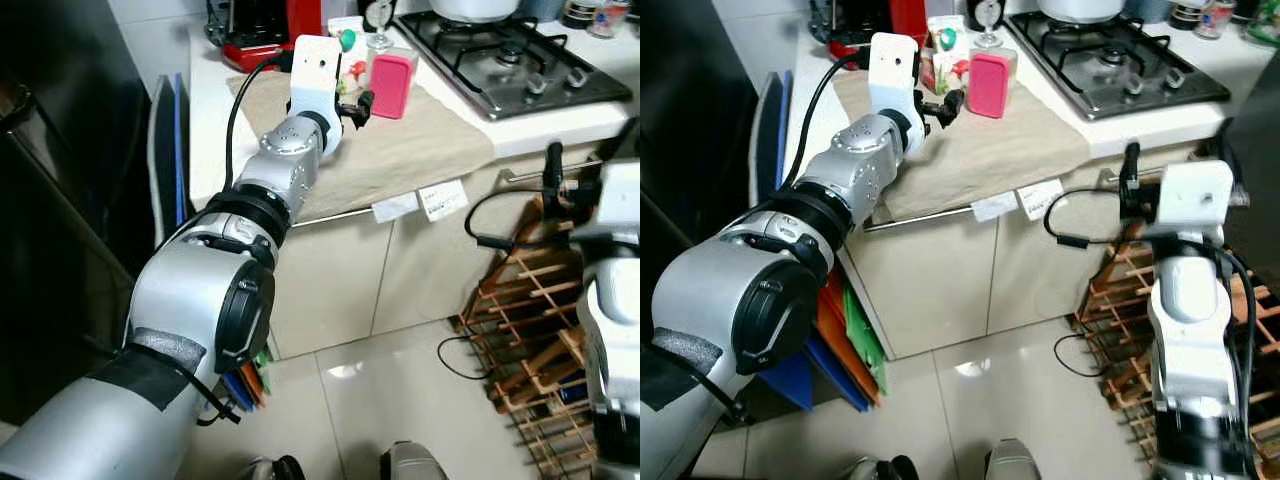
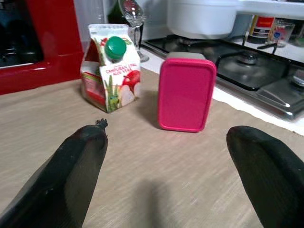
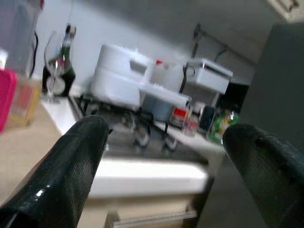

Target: Restocking fridge

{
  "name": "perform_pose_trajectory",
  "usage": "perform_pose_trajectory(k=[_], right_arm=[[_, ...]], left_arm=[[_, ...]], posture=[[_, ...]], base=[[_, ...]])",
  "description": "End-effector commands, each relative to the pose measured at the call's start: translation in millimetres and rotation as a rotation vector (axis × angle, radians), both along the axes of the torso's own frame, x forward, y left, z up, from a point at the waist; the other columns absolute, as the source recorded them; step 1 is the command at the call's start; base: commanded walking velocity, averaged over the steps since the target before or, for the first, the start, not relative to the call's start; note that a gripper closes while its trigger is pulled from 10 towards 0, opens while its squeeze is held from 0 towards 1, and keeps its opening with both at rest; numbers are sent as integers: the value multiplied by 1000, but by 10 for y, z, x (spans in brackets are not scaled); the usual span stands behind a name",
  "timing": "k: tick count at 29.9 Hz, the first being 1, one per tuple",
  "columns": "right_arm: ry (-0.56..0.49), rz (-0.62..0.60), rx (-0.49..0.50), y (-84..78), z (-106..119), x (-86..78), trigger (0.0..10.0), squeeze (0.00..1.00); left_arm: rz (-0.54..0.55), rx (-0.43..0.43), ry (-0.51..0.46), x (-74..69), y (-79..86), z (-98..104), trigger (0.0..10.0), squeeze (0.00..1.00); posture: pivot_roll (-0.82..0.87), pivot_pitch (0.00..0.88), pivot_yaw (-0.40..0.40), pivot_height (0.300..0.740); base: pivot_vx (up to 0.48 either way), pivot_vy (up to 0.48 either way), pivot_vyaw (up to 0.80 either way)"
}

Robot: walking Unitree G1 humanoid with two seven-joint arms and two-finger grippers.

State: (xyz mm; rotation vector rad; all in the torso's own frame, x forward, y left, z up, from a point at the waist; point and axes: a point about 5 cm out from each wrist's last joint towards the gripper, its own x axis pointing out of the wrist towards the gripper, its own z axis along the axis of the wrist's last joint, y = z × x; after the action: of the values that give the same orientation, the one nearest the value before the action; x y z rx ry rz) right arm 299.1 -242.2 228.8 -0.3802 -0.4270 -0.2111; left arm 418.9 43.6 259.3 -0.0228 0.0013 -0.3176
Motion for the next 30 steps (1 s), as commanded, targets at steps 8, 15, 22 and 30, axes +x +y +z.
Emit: perform_pose_trajectory(k=[8,15,22,30], right_arm=[[0,25,-22,-11,75,35,10000,0],[9,53,-15,37,68,38,10000,0],[60,83,5,124,-88,-10,10000,0],[106,60,-11,85,-178,-179,10000,0]], left_arm=[[155,154,-60,67,260,136,10000,0],[168,148,-12,83,387,63,10000,0],[149,95,47,83,468,-46,10000,0],[182,189,99,76,643,-225,10000,0]], posture=[[-468,36,72,723],[-472,30,57,723],[-441,43,41,723],[-488,94,51,723]], base=[[0,0,0],[0,0,0],[0,0,0],[0,0,0]])
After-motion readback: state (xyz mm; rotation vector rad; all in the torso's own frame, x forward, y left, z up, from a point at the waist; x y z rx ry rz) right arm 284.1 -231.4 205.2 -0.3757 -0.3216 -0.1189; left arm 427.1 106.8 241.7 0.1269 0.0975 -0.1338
